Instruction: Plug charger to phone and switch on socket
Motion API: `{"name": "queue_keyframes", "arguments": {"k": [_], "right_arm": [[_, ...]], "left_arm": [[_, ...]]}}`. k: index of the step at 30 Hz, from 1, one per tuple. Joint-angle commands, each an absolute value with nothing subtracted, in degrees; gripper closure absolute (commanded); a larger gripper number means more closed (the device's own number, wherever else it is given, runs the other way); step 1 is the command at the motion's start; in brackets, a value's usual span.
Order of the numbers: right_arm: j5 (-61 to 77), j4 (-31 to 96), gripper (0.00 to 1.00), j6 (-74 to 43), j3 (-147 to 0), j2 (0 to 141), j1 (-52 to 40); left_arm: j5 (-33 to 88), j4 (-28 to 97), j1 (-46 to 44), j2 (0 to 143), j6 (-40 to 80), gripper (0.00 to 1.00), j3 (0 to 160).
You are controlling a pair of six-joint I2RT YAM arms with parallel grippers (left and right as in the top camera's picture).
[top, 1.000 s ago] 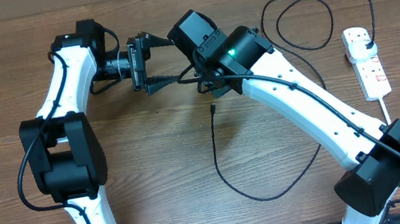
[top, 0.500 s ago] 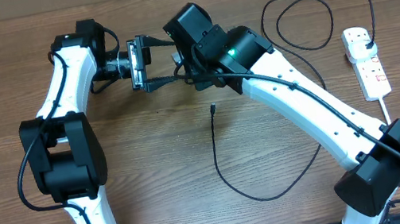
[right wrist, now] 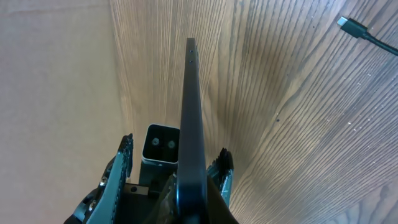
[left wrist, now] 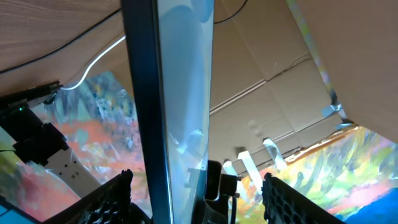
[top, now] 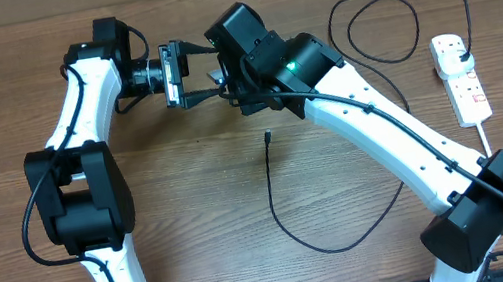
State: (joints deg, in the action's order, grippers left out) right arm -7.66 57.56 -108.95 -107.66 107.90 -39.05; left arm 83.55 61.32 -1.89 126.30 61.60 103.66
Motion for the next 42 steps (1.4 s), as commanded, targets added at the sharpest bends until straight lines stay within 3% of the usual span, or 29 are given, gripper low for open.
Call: {"name": "queue_keyframes", "arguments": {"k": [1,21,27,31,42], "right_arm": [[-7.81,56.29,0.96,-109.78,-108.44,104.71,-39.24],[-6.96,55.72,0.96,-111.04,-108.38,104.79,-39.24],[-6.87,55.02,0.96,-111.04,-108.38,104.79,-39.24],[-6.02,54.26,0.96,-111.04,-108.38,104.79,-39.27],[-5.21,54.5,0.96,-111.02,-108.38,104.79,-39.38]], "left_arm": [[82.87,61.19,-2.28,125.89,63.31,0.3,104.84],[79.11,58.41,-2.28,125.86,68.4,0.37,104.84],[80.42,58.37,-2.33,125.89,68.84,0.43,104.84],[80.42,58.39,-2.33,125.89,69.08,0.56,104.84],[81.3,58.39,-2.33,125.89,69.89,0.55,104.84]]}}
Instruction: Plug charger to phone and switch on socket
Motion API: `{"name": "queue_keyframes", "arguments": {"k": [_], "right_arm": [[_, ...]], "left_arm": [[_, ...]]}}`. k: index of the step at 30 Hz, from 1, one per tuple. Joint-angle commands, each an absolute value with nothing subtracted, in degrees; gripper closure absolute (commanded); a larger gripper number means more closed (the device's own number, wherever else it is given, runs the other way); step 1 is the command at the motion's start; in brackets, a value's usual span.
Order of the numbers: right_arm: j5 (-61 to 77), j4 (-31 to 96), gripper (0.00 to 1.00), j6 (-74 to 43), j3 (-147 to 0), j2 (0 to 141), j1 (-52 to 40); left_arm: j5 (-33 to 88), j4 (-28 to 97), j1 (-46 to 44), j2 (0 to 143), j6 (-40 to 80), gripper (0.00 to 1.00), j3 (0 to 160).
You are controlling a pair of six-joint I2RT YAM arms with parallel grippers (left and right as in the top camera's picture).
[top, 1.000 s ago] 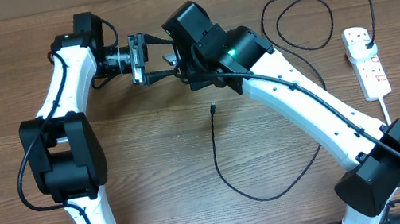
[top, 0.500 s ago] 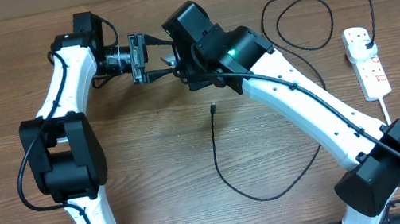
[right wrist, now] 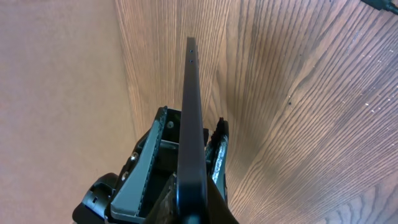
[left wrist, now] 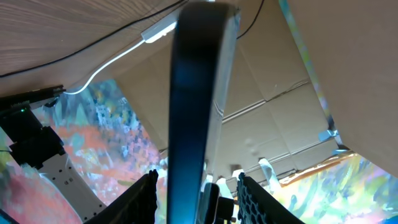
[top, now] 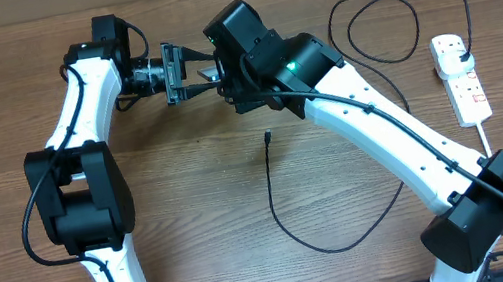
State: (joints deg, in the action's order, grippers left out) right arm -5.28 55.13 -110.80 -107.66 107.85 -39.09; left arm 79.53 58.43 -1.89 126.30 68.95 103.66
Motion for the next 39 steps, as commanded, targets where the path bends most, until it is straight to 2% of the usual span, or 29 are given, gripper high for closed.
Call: {"name": "queue_keyframes", "arguments": {"k": [1,4,10,15,21,25,26,27,29,31,33,36,39], "right_arm": [[-5.21,54.5,0.96,-111.02,-108.38,104.79,-39.38],[-5.21,54.5,0.96,-111.02,-108.38,104.79,-39.38],[-5.21,54.5,0.96,-111.0,-108.38,104.79,-39.42],[-5.17,54.48,0.94,-111.02,-108.38,104.79,-39.42],[-4.75,54.46,0.92,-111.0,-108.38,104.79,-39.42],[-4.14,54.46,0.9,-111.0,-108.38,104.79,-39.42],[-4.14,54.46,0.86,-111.0,-108.38,104.79,-39.42],[-4.12,54.48,0.75,-110.98,-108.38,104.79,-39.42],[-4.19,54.48,0.41,-108.71,-108.38,104.79,-39.42],[-4.36,54.46,0.22,-105.75,-108.38,104.79,-39.42],[-4.36,54.46,0.09,-100.88,-108.42,104.73,-38.85],[-4.29,54.48,0.0,-91.48,-108.44,103.83,-37.1],[-2.57,55.79,0.0,-76.93,-108.44,100.82,-33.04]], "left_arm": [[81.3,58.39,-2.33,125.86,69.89,0.56,104.84],[81.3,58.39,-2.33,125.86,69.89,0.57,104.84],[81.3,58.39,-2.33,125.89,69.87,0.66,104.84],[81.28,58.41,-2.33,125.89,69.89,0.67,104.84],[81.28,58.41,-2.33,125.86,69.89,0.95,104.84],[81.3,58.41,-2.33,125.89,69.89,0.96,104.84],[81.28,58.41,-2.33,125.86,69.89,0.96,104.84],[81.28,58.41,-2.33,125.89,69.89,0.96,104.84],[81.25,58.41,-2.33,125.86,69.87,0.96,104.84],[81.14,58.39,-2.33,125.89,69.84,0.96,104.84],[80.34,58.39,-2.33,125.86,69.8,0.96,104.84],[77.49,57.93,-2.33,125.86,68.53,0.96,104.84],[73.47,57.49,-2.26,125.89,62.35,0.96,104.84]]}}
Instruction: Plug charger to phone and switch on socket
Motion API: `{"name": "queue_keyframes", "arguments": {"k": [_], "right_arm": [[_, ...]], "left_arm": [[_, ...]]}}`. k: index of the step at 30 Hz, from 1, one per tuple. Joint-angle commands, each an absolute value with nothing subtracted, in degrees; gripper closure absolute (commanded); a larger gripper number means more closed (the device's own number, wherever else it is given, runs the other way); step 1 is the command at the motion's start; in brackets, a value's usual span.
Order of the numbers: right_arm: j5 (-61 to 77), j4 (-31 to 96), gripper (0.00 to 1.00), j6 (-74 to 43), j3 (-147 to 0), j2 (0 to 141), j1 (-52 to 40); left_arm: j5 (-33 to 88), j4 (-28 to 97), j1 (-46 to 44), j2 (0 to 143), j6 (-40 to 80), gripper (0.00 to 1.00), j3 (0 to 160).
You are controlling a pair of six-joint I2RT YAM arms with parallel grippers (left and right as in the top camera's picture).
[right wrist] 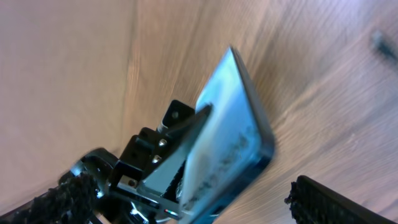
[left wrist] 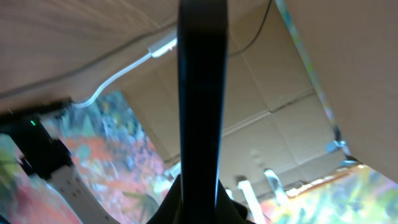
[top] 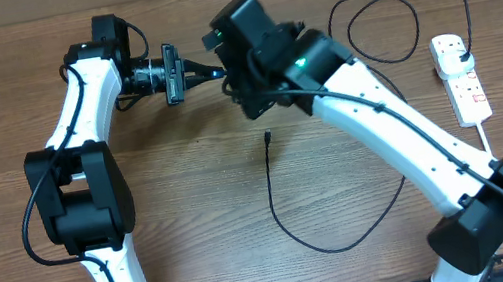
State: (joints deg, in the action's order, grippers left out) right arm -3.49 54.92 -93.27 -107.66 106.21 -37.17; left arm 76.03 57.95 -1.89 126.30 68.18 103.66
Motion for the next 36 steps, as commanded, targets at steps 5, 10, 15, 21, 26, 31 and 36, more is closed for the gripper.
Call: {"name": "queue_keyframes", "arguments": {"k": [5,10,15,21,26,31,36], "right_arm": [[3.7,63.75,0.0,-54.06,-108.44,96.86,-22.33],[5.63,77.23,0.0,-33.87,-106.89,97.89,-14.83],[3.14,80.07,0.0,-33.8,-103.18,98.3,-14.28],[4.82,79.29,0.0,-34.87,-100.4,98.39,-14.57],[5.67,74.78,0.07,-32.27,-99.37,98.43,-15.66],[5.67,74.02,0.16,-29.69,-98.63,102.85,-21.98],[5.67,73.14,0.18,-29.74,-98.63,113.51,-30.02]], "left_arm": [[72.84,53.74,-2.15,125.89,35.64,0.96,104.84],[72.9,56.16,-2.33,125.82,19.25,0.96,104.86],[67.42,58.13,-2.26,121.8,12.12,0.96,104.86],[33.26,60.97,-2.26,106.8,14.41,0.96,104.86],[11.77,62.96,-2.26,98.06,16.95,0.96,104.84],[1.91,67.85,-2.26,97.97,19.68,0.96,103.9],[0.71,69.8,-2.26,100.53,20.82,0.96,103.55]]}}
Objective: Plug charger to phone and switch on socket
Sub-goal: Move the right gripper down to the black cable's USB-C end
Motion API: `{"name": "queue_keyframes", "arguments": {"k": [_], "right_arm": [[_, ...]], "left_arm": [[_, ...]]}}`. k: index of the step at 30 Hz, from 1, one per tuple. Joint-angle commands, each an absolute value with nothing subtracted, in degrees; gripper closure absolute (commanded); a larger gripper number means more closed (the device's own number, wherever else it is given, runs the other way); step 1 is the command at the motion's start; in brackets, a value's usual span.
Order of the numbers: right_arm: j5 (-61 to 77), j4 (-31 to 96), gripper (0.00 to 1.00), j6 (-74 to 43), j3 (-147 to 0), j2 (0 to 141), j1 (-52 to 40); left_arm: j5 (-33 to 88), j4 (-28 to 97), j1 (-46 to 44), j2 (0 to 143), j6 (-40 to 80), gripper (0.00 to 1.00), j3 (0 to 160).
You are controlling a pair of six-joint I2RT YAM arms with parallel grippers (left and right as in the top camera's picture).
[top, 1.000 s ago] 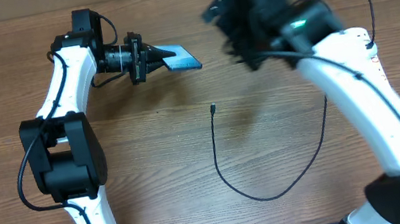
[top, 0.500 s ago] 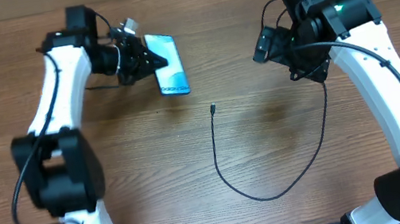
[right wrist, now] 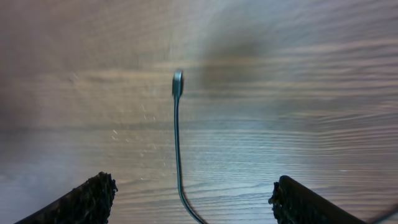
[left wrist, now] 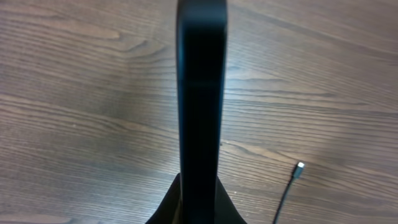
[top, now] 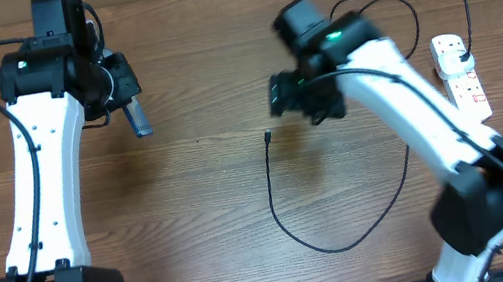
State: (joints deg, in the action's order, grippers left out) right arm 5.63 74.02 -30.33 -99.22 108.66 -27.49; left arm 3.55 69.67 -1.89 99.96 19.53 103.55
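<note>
The dark phone (top: 140, 119) is held edge-on in my left gripper (top: 126, 98), shut on its lower end, above the table's back left. In the left wrist view the phone (left wrist: 201, 93) stands as a narrow black bar rising from the gripper (left wrist: 200, 202). The black charger cable's plug (top: 268, 138) lies mid-table, also seen as a plug (left wrist: 300, 165) to the phone's right. My right gripper (top: 304, 100) hangs open just right of that plug. The plug (right wrist: 178, 83) lies ahead of the gripper (right wrist: 199, 199), whose fingers (right wrist: 93, 199) are spread wide and hold nothing.
A white power strip (top: 459, 78) with a charger plugged in lies at the right edge. The black cable (top: 349, 242) curves across the middle front and loops again at the back right (top: 386, 29).
My left gripper has moved left and away from the right arm with the phone in it. My right gripper, open, has moved right and now hangs near the cable's plug.
At first my right gripper held the phone at the back middle with the left gripper open around its other end. Then the left jaws stood closer. Later the left was shut on the phone and the right open. Now the arms are apart.
</note>
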Motion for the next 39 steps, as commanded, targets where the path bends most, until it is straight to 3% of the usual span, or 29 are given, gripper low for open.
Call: {"name": "queue_keyframes", "arguments": {"k": [1,5,8,31,39], "right_arm": [[5.67,72.62,0.18,-29.95,-98.63,114.72,-30.46],[5.98,70.46,0.18,-29.93,-98.63,119.15,-31.46],[6.28,70.67,0.29,-29.95,-98.63,119.39,-31.46],[-4.01,64.07,0.39,-34.5,-98.56,128.42,-35.57],[-3.97,63.07,0.54,-36.01,-98.56,129.58,-35.24]], "left_arm": [[0.69,69.91,-2.26,100.64,20.82,0.96,103.55],[1.1,70.87,-2.26,100.64,20.82,0.96,103.55],[1.08,71.59,-2.26,100.64,20.82,0.96,103.55],[2.59,70.72,-2.26,100.64,21.04,0.96,103.55],[2.57,70.65,-2.26,100.64,21.02,0.96,103.55]]}}
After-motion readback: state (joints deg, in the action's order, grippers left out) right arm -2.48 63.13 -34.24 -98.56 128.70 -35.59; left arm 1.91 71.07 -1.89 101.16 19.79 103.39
